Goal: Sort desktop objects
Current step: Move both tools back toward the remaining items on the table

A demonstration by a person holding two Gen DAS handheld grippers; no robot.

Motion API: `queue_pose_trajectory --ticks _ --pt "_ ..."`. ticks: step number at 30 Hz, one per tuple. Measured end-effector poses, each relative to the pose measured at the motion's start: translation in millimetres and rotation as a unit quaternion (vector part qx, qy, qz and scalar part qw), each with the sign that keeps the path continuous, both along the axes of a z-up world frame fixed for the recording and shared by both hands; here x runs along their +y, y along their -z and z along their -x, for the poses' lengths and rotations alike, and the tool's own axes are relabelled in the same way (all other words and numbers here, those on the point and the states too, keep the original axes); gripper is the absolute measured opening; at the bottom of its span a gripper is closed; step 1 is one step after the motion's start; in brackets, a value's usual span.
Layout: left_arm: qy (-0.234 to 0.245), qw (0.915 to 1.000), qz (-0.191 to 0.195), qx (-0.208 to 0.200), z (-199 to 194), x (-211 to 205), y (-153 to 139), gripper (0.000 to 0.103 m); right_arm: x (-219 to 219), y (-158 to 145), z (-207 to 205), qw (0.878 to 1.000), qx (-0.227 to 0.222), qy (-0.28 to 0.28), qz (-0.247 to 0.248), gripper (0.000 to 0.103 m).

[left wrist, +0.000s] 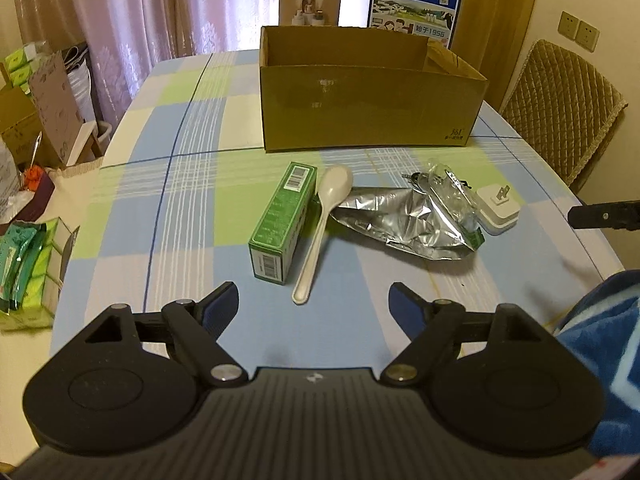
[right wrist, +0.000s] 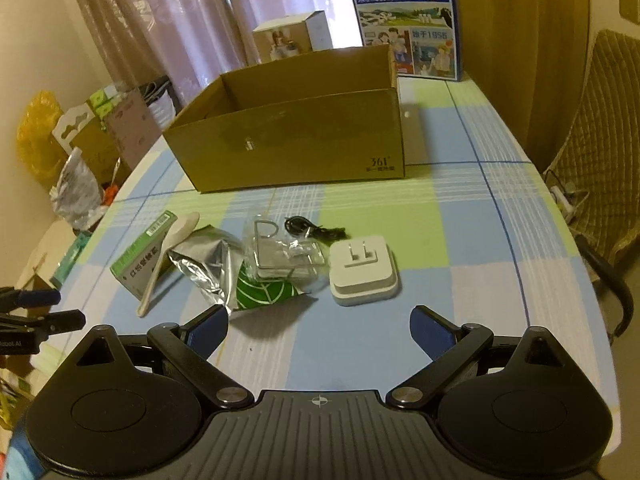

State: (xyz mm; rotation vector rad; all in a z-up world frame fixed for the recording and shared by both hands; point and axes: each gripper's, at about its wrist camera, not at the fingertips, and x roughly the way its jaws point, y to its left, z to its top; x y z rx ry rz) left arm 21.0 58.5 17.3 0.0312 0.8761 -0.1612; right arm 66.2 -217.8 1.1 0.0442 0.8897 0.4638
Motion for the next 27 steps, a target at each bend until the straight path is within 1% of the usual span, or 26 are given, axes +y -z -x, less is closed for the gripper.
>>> queue_pose_trajectory --ticks 5,12,16,21,25,27 --pt "0.004 1.0000 -0.002 0.003 1 -5 4 0.078 -2 3 -1 1.000 0.007 0.005 -0.002 0.095" --pt "0.006 0.9999 -0.013 0.002 -10 0 8 0.078 -2 4 -5 1.000 0.020 0.008 -0.002 0.095" --pt "0.011 0.9996 -0.023 0.007 -20 5 12 0.074 2 6 -7 1.000 0.027 0.006 0.008 0.095" --pt "0.017 0.9992 -0.034 0.009 -33 8 17 0.073 5 9 -13 0.999 0.043 0.014 0.021 0.095" --pt "0.025 0.9988 -0.042 0.010 -46 10 20 0.067 7 12 -17 0.998 0.053 0.013 0.026 0.095" --pt "0.026 0.9986 -0.044 0.010 -52 12 21 0.067 8 12 -18 0.998 0.055 0.013 0.027 0.095"
